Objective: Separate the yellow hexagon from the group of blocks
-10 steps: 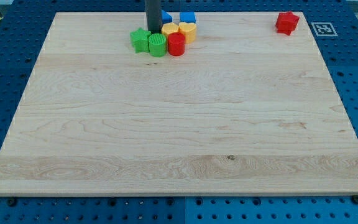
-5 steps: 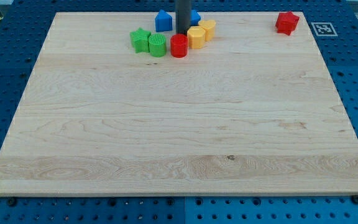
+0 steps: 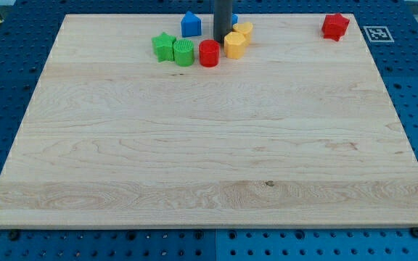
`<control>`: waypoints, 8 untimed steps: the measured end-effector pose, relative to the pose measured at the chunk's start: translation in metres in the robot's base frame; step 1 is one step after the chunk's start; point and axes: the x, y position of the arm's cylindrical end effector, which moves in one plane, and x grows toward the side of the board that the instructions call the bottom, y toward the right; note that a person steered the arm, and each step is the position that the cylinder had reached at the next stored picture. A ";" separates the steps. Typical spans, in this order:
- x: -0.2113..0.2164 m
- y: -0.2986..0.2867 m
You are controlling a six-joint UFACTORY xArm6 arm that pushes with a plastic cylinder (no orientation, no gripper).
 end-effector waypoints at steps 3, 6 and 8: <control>0.008 0.001; 0.020 0.016; 0.048 0.027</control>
